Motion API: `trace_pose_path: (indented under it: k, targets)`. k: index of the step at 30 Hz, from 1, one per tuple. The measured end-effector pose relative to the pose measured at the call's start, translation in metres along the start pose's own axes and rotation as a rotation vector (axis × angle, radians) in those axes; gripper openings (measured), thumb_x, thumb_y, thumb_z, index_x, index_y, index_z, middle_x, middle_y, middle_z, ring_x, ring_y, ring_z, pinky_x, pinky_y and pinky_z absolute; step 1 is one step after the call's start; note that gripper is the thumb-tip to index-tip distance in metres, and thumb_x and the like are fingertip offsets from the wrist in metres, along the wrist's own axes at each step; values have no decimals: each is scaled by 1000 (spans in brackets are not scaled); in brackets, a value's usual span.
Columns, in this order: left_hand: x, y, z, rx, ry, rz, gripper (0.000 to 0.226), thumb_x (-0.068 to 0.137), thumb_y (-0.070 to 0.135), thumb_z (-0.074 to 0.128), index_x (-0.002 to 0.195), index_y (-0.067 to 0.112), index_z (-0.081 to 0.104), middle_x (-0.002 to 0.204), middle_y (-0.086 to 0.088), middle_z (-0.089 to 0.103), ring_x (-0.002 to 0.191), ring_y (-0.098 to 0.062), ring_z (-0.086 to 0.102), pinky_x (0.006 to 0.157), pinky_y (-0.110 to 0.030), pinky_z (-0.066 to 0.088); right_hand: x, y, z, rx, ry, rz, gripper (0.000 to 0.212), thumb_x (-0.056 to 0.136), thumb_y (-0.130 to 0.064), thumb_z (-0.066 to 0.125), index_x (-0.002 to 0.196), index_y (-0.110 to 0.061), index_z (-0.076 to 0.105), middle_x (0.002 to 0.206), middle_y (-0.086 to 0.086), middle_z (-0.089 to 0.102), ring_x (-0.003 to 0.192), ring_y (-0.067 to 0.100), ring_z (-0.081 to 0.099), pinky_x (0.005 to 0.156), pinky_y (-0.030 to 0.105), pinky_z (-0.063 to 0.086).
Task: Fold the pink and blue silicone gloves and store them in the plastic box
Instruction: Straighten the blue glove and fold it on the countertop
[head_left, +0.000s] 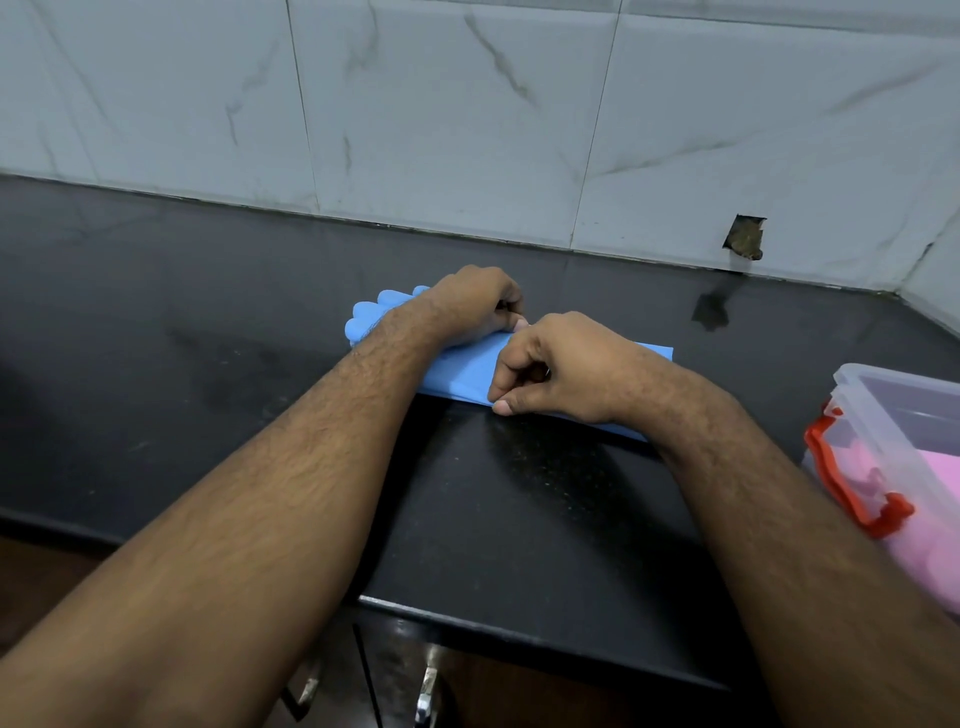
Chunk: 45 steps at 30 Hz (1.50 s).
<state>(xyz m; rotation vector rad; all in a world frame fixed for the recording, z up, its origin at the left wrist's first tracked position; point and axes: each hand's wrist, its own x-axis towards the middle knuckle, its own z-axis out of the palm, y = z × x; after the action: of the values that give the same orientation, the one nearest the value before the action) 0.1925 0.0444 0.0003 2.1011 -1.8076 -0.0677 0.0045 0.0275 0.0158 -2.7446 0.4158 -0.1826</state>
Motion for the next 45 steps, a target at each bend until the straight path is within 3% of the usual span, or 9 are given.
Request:
trace_pose_path:
  k: [4, 7, 16, 19, 24, 30, 36, 40, 45]
  targets:
    - [0, -2, -4, -24, -20, 3, 15, 96, 30, 66, 98, 17, 73, 98, 0, 73, 98, -22, 65, 90, -40, 53, -2, -3, 1, -27, 17, 4, 5, 87, -22, 79, 87, -27, 78, 83, -12, 75, 78, -1, 65, 76, 19, 50]
    - [-5, -11, -16, -49, -54, -20, 17, 95, 35, 70, 99, 19, 73, 98, 4, 73, 98, -18, 65, 82, -32, 49, -2, -6, 2, -47, 35, 16, 5, 88, -19, 74, 87, -23, 77, 81, -9, 75, 72, -4, 63, 73, 8, 43]
    - [-24, -62, -40, -404, 60, -192, 44, 98, 53, 61, 102, 12, 75, 97, -2, 76, 86, -18, 62, 89, -37, 50, -7, -10, -1, -59, 82, 51, 10, 85, -20, 65, 80, -25, 72, 76, -12, 72, 74, 5, 68, 80, 36, 59]
    - [-23, -51, -40, -373, 103, -126, 55, 98, 52, 62, 103, -2, 68, 79, -5, 56, 73, -17, 44, 70, -35, 38, -7, -11, 0, -56, 54, 61, 10, 85, -20, 65, 81, -26, 72, 77, -12, 73, 74, 5, 68, 81, 36, 60]
    - [-19, -30, -40, -297, 90, -20, 33, 96, 43, 68, 92, 11, 73, 67, 9, 54, 61, -4, 45, 64, -27, 38, -8, -14, -1, -74, 33, 61, 10, 85, -19, 65, 83, -24, 73, 79, -10, 74, 74, 6, 68, 80, 35, 59]
    - [-23, -27, -39, -301, 1, -9, 28, 96, 42, 70, 96, 15, 76, 84, -6, 70, 76, -11, 56, 74, -31, 46, -11, -20, -3, -92, -10, 51, 13, 80, -16, 65, 82, -24, 74, 75, -12, 74, 68, 5, 66, 75, 33, 61]
    - [-22, -35, -43, -619, 196, -64, 43, 102, 47, 58, 106, 8, 78, 109, -1, 79, 105, -7, 73, 88, -20, 47, -8, -30, 6, -30, 39, 34, 10, 76, -17, 66, 78, -22, 74, 71, -13, 73, 68, 5, 68, 75, 36, 62]
    - [-19, -22, -36, -425, 94, -22, 36, 101, 46, 61, 103, 14, 78, 102, -8, 78, 92, -13, 66, 89, -39, 50, -3, -36, 17, 31, 103, 60, 8, 74, -19, 67, 75, -23, 74, 71, -15, 74, 70, 3, 69, 76, 36, 61]
    - [-15, -4, -30, -285, 23, 24, 27, 105, 35, 58, 109, 18, 78, 104, 14, 76, 98, 3, 65, 86, -22, 48, 0, -32, 15, 131, 71, 84, 6, 87, -29, 74, 84, -26, 79, 82, -17, 76, 78, -4, 69, 80, 26, 59]
